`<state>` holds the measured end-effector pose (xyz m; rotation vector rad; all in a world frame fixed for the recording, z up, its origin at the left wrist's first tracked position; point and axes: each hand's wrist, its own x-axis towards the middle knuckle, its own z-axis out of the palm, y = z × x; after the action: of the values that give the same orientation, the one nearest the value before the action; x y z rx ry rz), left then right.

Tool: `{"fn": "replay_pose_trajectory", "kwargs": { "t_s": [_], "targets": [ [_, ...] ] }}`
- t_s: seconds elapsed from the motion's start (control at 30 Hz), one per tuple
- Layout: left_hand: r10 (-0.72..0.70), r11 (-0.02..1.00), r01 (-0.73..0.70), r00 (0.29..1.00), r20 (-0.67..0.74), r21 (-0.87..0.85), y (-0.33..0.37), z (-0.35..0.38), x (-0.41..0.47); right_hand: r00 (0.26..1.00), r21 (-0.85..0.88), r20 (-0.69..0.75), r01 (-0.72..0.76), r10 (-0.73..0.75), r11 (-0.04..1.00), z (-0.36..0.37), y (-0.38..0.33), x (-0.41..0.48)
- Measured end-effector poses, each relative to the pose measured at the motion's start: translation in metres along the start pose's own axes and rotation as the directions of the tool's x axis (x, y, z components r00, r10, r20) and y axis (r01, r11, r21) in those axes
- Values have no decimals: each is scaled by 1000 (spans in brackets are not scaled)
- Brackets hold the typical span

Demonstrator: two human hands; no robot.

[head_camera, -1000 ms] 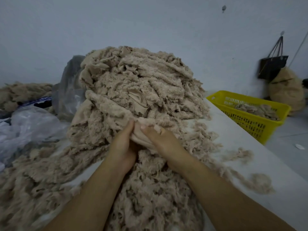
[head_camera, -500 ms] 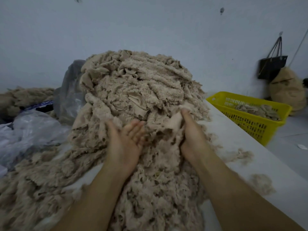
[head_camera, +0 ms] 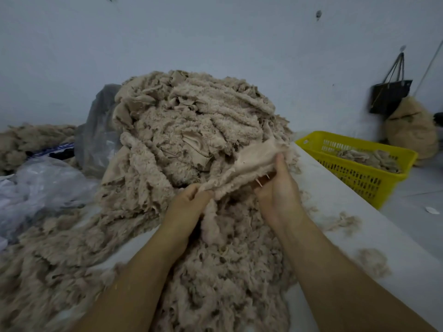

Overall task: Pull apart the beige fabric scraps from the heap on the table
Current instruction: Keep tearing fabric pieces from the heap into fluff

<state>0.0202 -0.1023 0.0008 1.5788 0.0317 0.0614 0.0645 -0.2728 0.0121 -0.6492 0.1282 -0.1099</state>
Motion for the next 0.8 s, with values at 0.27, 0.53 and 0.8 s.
{"fn": "replay_pose_trajectory", "kwargs": {
  "t_s": [0.27, 0.53, 0.8],
  "targets": [
    [-6, 570, 205, 969, 245, -796, 2, -19, 6, 988, -557, -32, 108, -151, 824, 1, 0, -10],
    [3, 810, 82, 990, 144, -580, 6, -8, 1, 775, -816, 557, 447, 297, 366, 12, 33, -50],
    [-6, 846, 43, 997, 72, -531, 11, -4, -2, 821, -783, 491, 269, 291, 561, 6, 31, -33]
  ]
}}
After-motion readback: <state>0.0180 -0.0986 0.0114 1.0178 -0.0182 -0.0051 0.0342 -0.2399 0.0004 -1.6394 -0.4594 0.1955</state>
